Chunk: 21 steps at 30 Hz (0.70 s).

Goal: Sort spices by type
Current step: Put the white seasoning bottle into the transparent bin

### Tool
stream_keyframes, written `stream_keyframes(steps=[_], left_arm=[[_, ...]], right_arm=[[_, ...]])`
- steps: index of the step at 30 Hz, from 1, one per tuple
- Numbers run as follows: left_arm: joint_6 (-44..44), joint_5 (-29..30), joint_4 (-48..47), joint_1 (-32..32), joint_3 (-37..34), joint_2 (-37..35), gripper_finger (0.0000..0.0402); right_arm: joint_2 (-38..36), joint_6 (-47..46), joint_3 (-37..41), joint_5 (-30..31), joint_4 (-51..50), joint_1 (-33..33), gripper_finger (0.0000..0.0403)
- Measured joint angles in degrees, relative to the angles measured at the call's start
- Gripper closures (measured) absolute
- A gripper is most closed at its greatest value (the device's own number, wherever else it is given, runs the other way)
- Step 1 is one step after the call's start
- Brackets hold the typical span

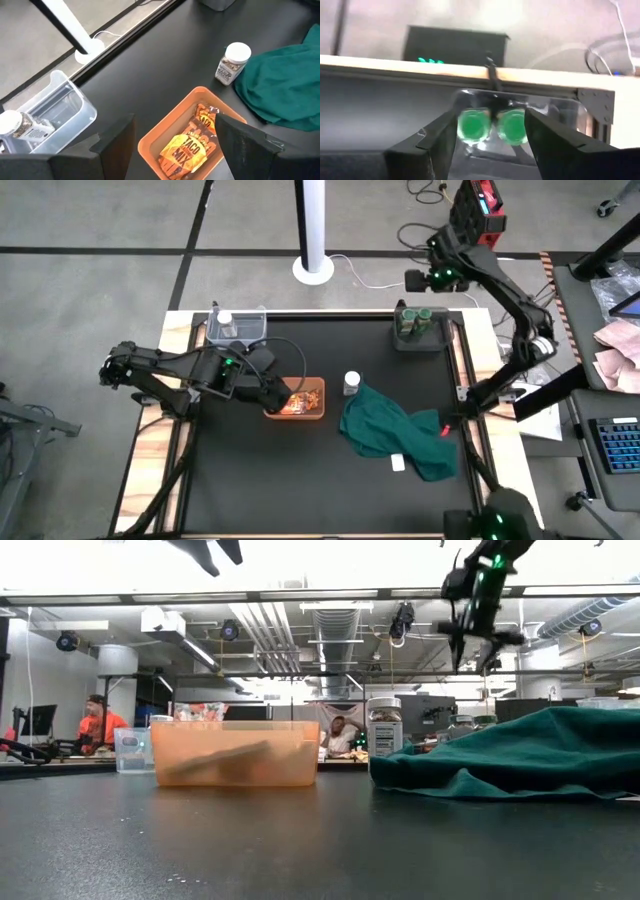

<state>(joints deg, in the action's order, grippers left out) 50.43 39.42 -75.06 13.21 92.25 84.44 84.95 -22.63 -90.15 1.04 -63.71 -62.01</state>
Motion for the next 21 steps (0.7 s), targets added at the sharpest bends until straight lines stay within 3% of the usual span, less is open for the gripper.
stream_keyframes(steps=[10, 21], left_arm=[[-12.6, -2.9, 12.7, -1.1, 0.0, 0.0, 0.0147], [-35.3, -7.2, 31.2, -4.2, 0.0, 0.8, 0.0147]], right_arm=[[-11.3, 0.4, -0.5, 0.0, 1.1, 12.3, 0.0206], [-19.5, 0.6, 0.2, 0.6, 1.2, 28.5, 0.0222]])
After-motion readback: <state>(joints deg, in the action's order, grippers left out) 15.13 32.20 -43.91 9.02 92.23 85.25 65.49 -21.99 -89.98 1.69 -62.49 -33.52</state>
